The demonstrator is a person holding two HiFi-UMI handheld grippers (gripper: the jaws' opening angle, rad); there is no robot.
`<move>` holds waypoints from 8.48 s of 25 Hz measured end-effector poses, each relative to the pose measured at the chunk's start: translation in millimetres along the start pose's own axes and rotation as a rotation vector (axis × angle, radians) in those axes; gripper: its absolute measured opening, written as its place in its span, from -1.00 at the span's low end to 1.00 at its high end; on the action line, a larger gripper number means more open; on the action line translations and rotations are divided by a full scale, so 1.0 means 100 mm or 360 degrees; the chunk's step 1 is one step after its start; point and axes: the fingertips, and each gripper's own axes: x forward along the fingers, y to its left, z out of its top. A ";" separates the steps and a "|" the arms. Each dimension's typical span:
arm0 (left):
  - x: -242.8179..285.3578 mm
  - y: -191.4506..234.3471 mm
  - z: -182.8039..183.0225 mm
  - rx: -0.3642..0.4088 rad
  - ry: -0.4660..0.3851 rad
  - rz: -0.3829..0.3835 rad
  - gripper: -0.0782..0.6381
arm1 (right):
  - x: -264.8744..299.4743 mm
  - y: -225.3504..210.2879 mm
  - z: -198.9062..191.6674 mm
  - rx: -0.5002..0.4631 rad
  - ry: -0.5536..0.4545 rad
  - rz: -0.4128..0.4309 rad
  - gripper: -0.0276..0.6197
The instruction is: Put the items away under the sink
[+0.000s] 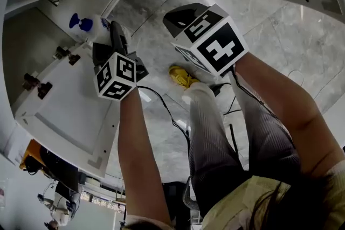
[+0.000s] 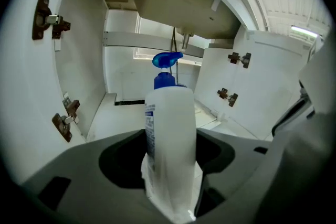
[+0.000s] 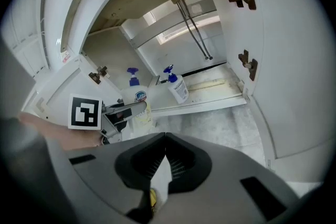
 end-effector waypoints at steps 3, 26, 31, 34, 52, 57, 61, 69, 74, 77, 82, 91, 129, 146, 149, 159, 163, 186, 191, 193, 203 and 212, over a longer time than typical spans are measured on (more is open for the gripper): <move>0.08 0.05 0.02 -0.0013 -0.0036 0.0020 0.04 | 0.04 -0.02 -0.01 0.0013 -0.0015 -0.0001 -0.83; 0.70 0.53 0.15 -0.0118 -0.0310 0.0161 0.04 | 0.49 -0.22 -0.12 0.0101 -0.0139 0.0000 -0.83; 0.79 0.54 0.21 -0.0060 -0.0372 0.0162 0.03 | 0.56 -0.25 -0.11 0.0121 -0.0158 -0.0003 -0.83; 0.84 0.49 0.25 0.0018 -0.0405 0.0142 0.03 | 0.62 -0.30 -0.07 0.0130 -0.0171 -0.0022 -0.83; 1.22 0.45 0.48 0.0115 -0.0468 0.0079 0.03 | 1.09 -0.21 0.26 0.0108 -0.0213 0.0011 -0.83; 1.34 0.45 0.55 0.0130 -0.0481 0.0062 0.03 | 1.16 -0.23 0.22 0.0141 -0.0214 0.0013 -0.83; 1.44 0.45 0.63 0.0117 -0.0502 0.0042 0.03 | 1.19 -0.25 0.16 0.0158 -0.0191 0.0015 -0.83; 1.54 0.47 0.62 0.0160 -0.0509 0.0060 0.03 | 1.17 -0.32 0.12 0.0198 -0.0199 0.0010 -0.83; 1.52 0.46 0.61 0.0179 -0.0518 0.0049 0.03 | 1.20 -0.31 0.09 0.0216 -0.0198 0.0019 -0.83; 1.46 0.49 0.49 0.0223 -0.0466 0.0048 0.03 | 1.21 -0.32 0.03 0.0231 -0.0182 0.0012 -0.83; 1.42 0.53 0.36 0.0261 -0.0408 0.0069 0.03 | 1.20 -0.28 0.04 0.0216 -0.0170 0.0028 -0.83; 1.44 0.53 0.35 0.0301 -0.0327 0.0093 0.03 | 1.19 -0.28 0.09 0.0207 -0.0189 0.0019 -0.83; 0.76 0.46 0.10 0.0150 0.0119 0.0236 0.07 | 0.49 0.07 0.21 0.0194 -0.0109 0.0007 -0.83; -0.10 0.09 0.16 -0.0172 0.0274 0.0110 0.04 | 0.02 0.45 0.45 0.0167 -0.0048 0.0002 -0.83; -0.28 0.04 0.32 -0.0161 0.0230 0.0084 -0.03 | -0.08 0.51 0.49 0.0179 -0.0044 -0.0003 -0.83; -0.89 -0.18 0.67 -0.0045 0.0211 0.0019 -0.49 | -0.39 0.71 0.56 0.0191 -0.0012 -0.0004 -0.83; -1.09 -0.29 0.82 -0.0072 0.0178 -0.0024 -0.51 | -0.54 0.78 0.59 0.0174 -0.0005 -0.0007 -0.83; -2.62 -0.66 1.83 -0.0262 0.0001 -0.0131 -0.50 | -1.74 1.58 1.10 -0.0058 -0.0072 0.0028 -0.83; -2.96 -0.76 2.02 -0.0280 -0.0050 -0.0153 -0.54 | -2.06 1.81 1.23 -0.0091 -0.0127 0.0055 -0.83; -3.08 -0.81 2.07 -0.0273 -0.0062 -0.0159 -0.57 | -2.18 1.91 1.30 -0.0119 -0.0152 0.0067 -0.83; -3.59 -0.84 2.30 -0.0346 -0.0150 -0.0145 -0.62 | -2.71 2.30 1.48 -0.0299 -0.0234 0.0112 -0.83; -3.97 -0.80 2.37 -0.0387 -0.0207 -0.0173 -0.64 | -2.98 2.49 1.49 -0.0363 -0.0303 0.0087 -0.83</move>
